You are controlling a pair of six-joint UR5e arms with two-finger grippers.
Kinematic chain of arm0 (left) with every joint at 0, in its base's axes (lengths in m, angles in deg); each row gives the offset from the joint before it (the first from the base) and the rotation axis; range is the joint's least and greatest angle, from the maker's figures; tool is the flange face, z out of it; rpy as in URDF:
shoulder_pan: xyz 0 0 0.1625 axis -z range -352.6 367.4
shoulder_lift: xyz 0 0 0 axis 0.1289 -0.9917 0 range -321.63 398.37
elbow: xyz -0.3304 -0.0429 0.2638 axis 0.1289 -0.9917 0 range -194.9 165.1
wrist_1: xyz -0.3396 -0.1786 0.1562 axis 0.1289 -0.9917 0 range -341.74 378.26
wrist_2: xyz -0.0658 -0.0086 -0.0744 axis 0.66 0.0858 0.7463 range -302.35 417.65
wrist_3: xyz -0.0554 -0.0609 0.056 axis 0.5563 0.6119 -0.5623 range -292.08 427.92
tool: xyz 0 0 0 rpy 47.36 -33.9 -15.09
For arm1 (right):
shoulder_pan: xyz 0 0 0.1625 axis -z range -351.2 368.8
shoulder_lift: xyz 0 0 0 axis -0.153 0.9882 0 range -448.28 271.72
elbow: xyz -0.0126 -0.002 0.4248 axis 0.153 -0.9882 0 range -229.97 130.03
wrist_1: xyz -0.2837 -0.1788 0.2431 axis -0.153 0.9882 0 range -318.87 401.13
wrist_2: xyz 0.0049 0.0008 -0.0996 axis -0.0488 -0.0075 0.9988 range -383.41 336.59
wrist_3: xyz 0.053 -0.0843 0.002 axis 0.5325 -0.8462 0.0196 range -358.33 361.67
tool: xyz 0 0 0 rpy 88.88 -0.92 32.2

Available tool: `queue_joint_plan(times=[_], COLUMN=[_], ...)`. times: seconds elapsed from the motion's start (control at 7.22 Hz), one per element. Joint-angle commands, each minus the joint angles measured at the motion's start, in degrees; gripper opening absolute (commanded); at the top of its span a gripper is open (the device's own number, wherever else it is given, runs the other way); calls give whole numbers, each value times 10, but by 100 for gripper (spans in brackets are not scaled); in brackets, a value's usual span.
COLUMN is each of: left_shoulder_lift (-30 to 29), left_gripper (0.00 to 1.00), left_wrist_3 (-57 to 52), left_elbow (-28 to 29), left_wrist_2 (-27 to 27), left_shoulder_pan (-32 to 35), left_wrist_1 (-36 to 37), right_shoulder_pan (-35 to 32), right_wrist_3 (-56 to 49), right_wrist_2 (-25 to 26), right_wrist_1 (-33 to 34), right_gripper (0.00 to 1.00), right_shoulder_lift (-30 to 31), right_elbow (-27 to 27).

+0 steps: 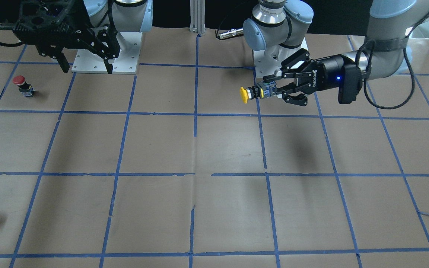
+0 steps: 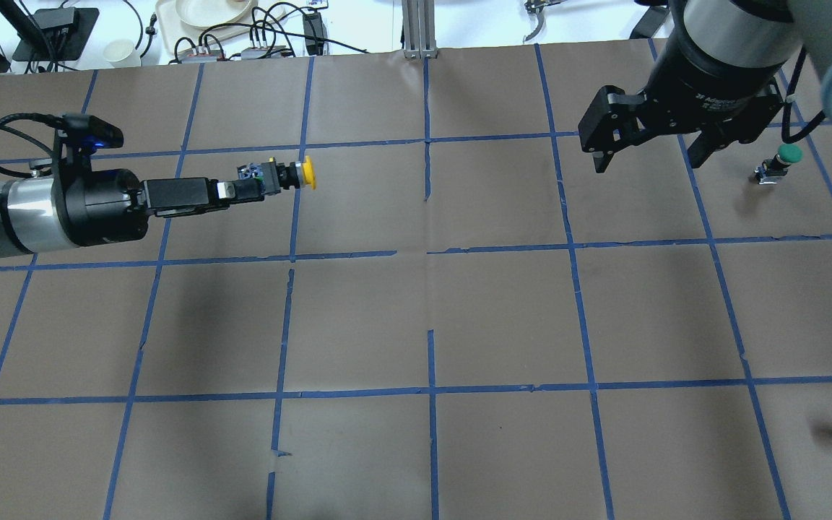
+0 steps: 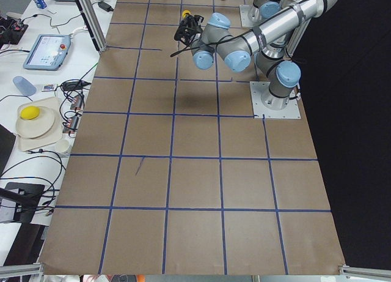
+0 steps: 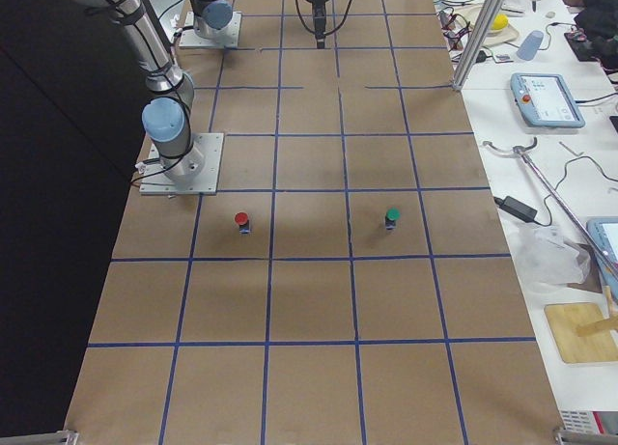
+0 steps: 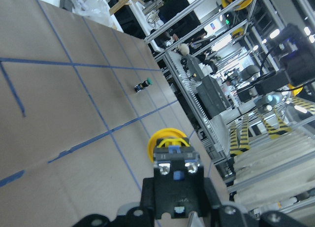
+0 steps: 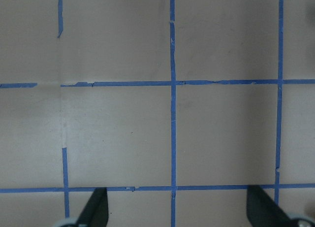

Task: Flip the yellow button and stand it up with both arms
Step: 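Lift the yellow button with the left gripper and carry it toward the table center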

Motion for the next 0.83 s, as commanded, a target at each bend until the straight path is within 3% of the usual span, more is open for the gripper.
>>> queue_joint_plan(times=[0.0, 0.14, 0.42, 0.69], left_shoulder_lift=[28, 37, 36, 40], left_gripper=[13, 13, 13, 13], left_wrist_3=[0, -2, -2, -2], left_elbow=[-8, -8, -19, -39], left_wrist_2=[113, 179, 260, 281], left_shoulder_pan=[78, 119, 180, 202], left_wrist_1=[-68, -106, -112, -112], right_shoulder_pan=[1, 1, 1, 19], right_wrist_3=[6, 6, 6, 6], right_wrist_2=[0, 0, 0, -2], right_wrist_1=[2, 2, 1, 1], right_gripper=[100, 100, 100, 100], right_shoulder_lift=[0, 0, 0, -1], right_elbow=[-3, -3, -3, -3])
